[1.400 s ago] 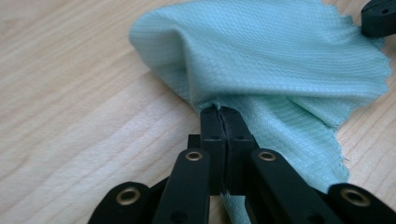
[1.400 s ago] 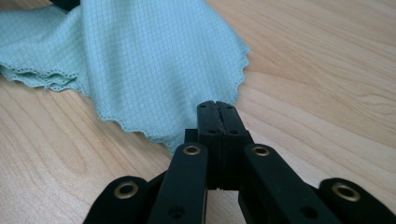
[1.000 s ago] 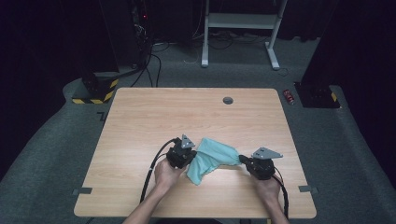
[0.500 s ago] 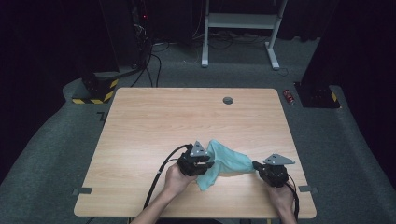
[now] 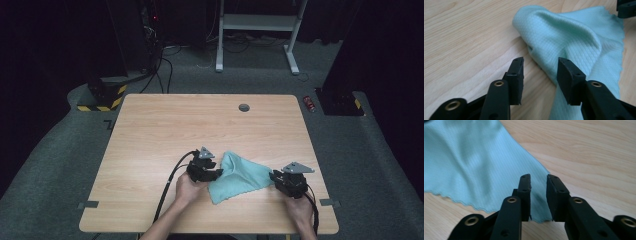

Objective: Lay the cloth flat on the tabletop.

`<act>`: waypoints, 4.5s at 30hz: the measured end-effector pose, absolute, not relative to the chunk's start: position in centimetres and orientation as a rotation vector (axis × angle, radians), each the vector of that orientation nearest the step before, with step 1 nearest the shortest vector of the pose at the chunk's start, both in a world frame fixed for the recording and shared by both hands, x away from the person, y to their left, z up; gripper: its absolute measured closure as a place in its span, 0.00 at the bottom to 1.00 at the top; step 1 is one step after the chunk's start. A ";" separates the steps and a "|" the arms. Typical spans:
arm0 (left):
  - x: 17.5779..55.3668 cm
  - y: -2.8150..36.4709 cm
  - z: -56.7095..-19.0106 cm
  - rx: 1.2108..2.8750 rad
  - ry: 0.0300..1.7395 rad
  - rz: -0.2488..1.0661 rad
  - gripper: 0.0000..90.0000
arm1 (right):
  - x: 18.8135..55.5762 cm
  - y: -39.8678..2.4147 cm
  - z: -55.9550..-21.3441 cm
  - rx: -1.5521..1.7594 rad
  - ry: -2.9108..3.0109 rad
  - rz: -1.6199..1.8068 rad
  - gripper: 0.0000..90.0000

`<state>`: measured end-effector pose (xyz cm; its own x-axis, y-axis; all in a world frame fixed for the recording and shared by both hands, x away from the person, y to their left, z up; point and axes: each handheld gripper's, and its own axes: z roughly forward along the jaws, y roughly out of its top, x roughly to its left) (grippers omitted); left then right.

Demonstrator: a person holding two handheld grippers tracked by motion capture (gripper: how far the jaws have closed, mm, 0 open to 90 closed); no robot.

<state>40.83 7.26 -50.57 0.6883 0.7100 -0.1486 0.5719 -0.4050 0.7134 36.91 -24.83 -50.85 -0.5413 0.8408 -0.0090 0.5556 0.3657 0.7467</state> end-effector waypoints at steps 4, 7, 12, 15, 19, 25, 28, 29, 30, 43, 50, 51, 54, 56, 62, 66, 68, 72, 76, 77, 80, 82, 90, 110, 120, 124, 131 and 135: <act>41.5 6.3 -51.1 2.126 0.991 0.201 0.66 | 37.1 -23.7 -50.6 1.184 2.275 1.004 0.77; 41.7 5.7 -51.1 2.155 0.961 0.209 0.79 | 37.5 -22.8 -50.8 1.154 2.310 0.975 0.75; 41.8 5.5 -50.1 2.209 0.916 0.275 0.99 | 37.9 -22.2 -51.5 1.160 2.354 0.924 0.88; 41.5 6.1 -48.3 2.225 0.874 0.382 0.99 | 37.8 -22.3 -51.4 1.153 2.358 0.913 0.94; 41.4 7.4 -45.3 2.207 0.835 0.459 0.99 | 37.8 -22.4 -51.5 1.159 2.353 0.930 0.97; 41.9 7.6 -46.2 2.225 0.846 0.514 0.92 | 37.7 -21.3 -51.8 1.124 2.333 0.951 0.96; 42.1 8.7 -47.5 2.184 0.914 0.458 0.81 | 37.7 -21.5 -52.0 1.133 2.326 0.983 0.96; 42.1 8.9 -47.6 2.183 0.930 0.455 0.81 | 37.7 -21.5 -52.0 1.133 2.326 0.983 0.96; 42.2 9.7 -48.0 2.170 0.979 0.443 0.78 | 37.7 -21.5 -52.0 1.128 2.324 0.986 0.96; 40.7 8.8 -49.2 2.226 0.903 0.392 0.98 | 37.7 -21.6 -52.1 1.137 2.322 0.999 0.95; 37.1 5.5 -48.9 2.325 0.684 0.325 0.97 | 37.7 -21.5 -52.1 1.135 2.320 0.997 0.95; 36.9 5.2 -49.2 2.339 0.676 0.313 0.95 | 37.7 -21.5 -52.1 1.135 2.320 0.998 0.94; 36.6 5.2 -49.8 2.330 0.691 0.283 0.84 | 37.7 -21.6 -52.1 1.136 2.320 1.001 0.94; 36.6 6.2 -49.4 2.275 0.736 0.295 0.77 | 37.7 -21.6 -52.1 1.135 2.321 1.001 0.94; 37.7 10.2 -48.6 2.159 0.953 0.374 0.69 | 37.7 -21.5 -52.1 1.129 2.322 0.999 0.93; 38.9 10.4 -49.9 2.206 1.018 0.359 0.68 | 37.7 -21.5 -52.1 1.131 2.321 0.998 0.93; 39.4 9.8 -50.6 2.220 1.030 0.350 0.68 | 37.7 -21.5 -52.1 1.132 2.320 0.999 0.93; 40.9 9.0 -51.0 2.214 1.033 0.348 0.80 | 37.7 -21.5 -52.1 1.132 2.320 1.000 0.93; 41.9 8.8 -49.9 2.174 1.014 0.361 0.99 | 37.7 -21.5 -52.1 1.131 2.320 1.000 0.93; 42.3 8.9 -49.2 2.158 1.012 0.378 0.99 | 37.7 -21.5 -52.1 1.131 2.320 1.000 0.93; 43.3 9.4 -46.8 2.107 1.009 0.437 0.99 | 37.7 -21.5 -52.1 1.133 2.319 1.000 0.93; 44.0 9.9 -45.2 2.083 1.011 0.493 0.99 | 37.6 -21.5 -52.1 1.132 2.319 1.000 0.93; 45.1 11.3 -47.7 2.187 1.147 0.480 0.78 | 37.7 -21.5 -52.1 1.128 2.322 1.000 0.92; 42.3 11.2 -51.3 2.157 1.104 0.380 0.88 | 45.1 -15.7 -49.4 1.164 2.421 1.201 0.63; 42.8 11.3 -51.3 2.174 1.079 0.363 0.99 | 48.6 -13.1 -51.0 1.312 2.500 1.151 0.82; 42.9 11.3 -51.3 2.160 1.081 0.343 0.99 | 48.7 -12.7 -51.0 1.280 2.544 1.136 0.99; 42.9 12.2 -51.0 2.158 1.087 0.349 1.00 | 46.2 -12.8 -47.7 1.069 2.495 1.226 1.00; 42.2 13.6 -50.3 2.124 1.094 0.333 1.00 | 42.4 -12.3 -46.1 0.829 2.525 1.210 1.00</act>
